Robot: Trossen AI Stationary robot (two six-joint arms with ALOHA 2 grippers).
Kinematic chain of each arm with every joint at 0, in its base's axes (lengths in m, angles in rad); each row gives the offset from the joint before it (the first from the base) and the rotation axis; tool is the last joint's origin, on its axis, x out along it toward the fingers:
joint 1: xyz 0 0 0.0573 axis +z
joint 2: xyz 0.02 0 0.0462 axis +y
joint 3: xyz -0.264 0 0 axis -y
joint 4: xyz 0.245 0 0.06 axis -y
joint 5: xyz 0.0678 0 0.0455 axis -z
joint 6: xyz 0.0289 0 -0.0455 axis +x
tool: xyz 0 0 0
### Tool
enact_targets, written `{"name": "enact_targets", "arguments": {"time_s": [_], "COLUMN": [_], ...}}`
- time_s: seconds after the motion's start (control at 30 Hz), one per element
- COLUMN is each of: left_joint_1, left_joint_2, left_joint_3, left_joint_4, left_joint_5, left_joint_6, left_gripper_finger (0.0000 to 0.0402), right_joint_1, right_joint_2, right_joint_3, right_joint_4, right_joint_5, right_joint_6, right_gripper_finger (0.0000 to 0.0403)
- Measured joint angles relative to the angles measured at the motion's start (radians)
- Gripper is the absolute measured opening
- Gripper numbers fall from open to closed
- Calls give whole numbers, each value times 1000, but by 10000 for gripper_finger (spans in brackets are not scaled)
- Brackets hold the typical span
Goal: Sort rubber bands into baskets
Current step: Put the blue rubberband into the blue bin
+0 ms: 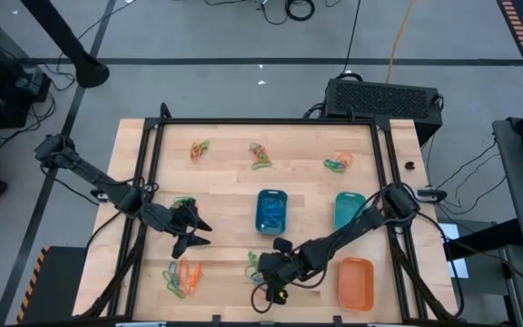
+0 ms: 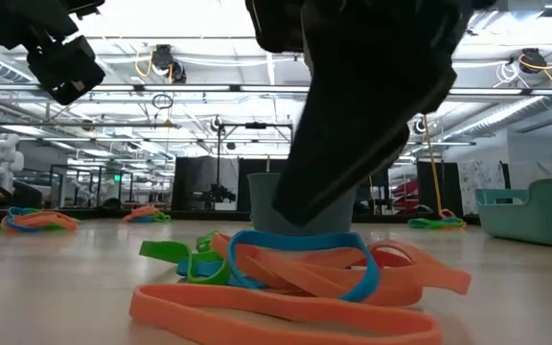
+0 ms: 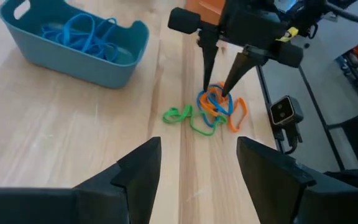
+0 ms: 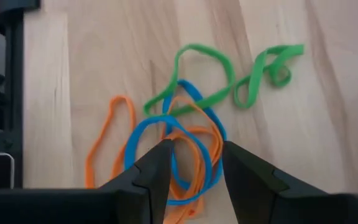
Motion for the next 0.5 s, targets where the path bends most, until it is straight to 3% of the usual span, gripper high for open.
{"name": "enact_targets", "arguments": {"time_s": [0.3, 0.5], "left_joint_1": [0, 0], "left_joint_2": [0, 0], "left_joint_3": [0, 0], "left_joint_4": [5, 5], "left_joint_5": [-4, -5], "left_joint_6": [-54, -79], "left_gripper_finger": [217, 217], "right_joint_1": [8, 6], "right_joint_2": [34, 37], "right_joint_3": [0, 0], "right_joint_4": [-20, -16], "right_joint_5": [0, 1], "right_joint_6": [-4, -23], "right_gripper_finger": [130, 84]}}
